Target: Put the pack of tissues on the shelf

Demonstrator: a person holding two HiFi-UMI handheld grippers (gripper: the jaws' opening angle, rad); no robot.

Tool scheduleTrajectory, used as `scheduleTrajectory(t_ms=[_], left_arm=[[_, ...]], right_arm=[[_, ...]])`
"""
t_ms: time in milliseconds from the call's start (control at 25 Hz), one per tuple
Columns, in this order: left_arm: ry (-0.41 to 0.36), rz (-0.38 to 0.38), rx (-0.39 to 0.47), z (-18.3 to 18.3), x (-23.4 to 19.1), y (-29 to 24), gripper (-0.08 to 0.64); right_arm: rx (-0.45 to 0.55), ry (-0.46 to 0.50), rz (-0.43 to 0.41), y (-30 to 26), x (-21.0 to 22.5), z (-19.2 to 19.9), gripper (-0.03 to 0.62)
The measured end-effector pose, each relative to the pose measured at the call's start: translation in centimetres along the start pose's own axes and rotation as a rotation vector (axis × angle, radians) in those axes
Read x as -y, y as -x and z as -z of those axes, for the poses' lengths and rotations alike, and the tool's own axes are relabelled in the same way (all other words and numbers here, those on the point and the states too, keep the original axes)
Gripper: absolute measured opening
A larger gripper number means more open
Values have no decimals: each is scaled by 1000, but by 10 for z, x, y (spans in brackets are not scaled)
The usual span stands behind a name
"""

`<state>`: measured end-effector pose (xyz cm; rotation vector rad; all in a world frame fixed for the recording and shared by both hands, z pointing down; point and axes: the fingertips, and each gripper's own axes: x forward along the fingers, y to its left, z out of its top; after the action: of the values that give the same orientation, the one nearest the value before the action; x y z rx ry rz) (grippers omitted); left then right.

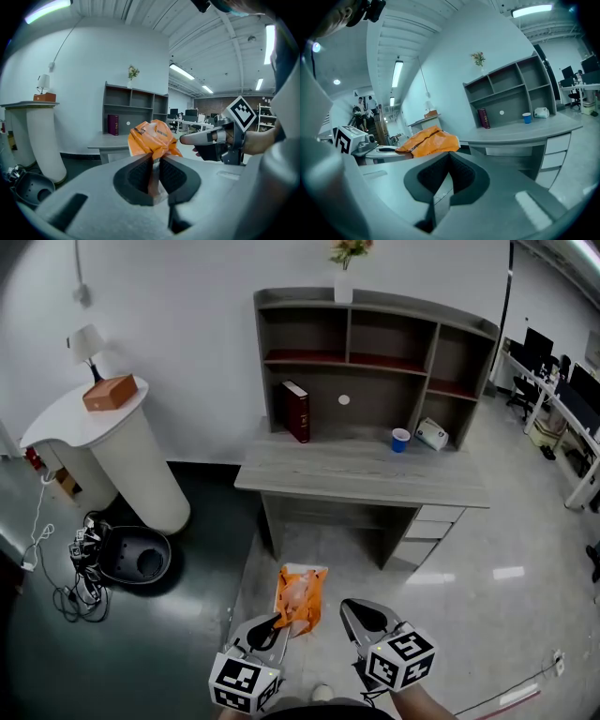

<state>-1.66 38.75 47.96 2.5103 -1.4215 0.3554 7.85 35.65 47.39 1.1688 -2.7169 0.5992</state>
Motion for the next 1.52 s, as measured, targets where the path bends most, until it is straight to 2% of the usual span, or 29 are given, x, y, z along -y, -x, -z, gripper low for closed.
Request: scheduleTrajectory(t_ms=[400, 800, 1520], left_arm=[[-3, -32, -1, -12, -7, -24, 5], [-23, 19, -15, -25, -29, -67, 5], [-35, 83, 3, -72, -142, -143, 5]], right_arm=[[-2, 6, -5, -8, 26, -10, 2], [-6, 4, 29, -35, 52, -21, 2], [-20, -11, 76, -161, 87, -80, 2]])
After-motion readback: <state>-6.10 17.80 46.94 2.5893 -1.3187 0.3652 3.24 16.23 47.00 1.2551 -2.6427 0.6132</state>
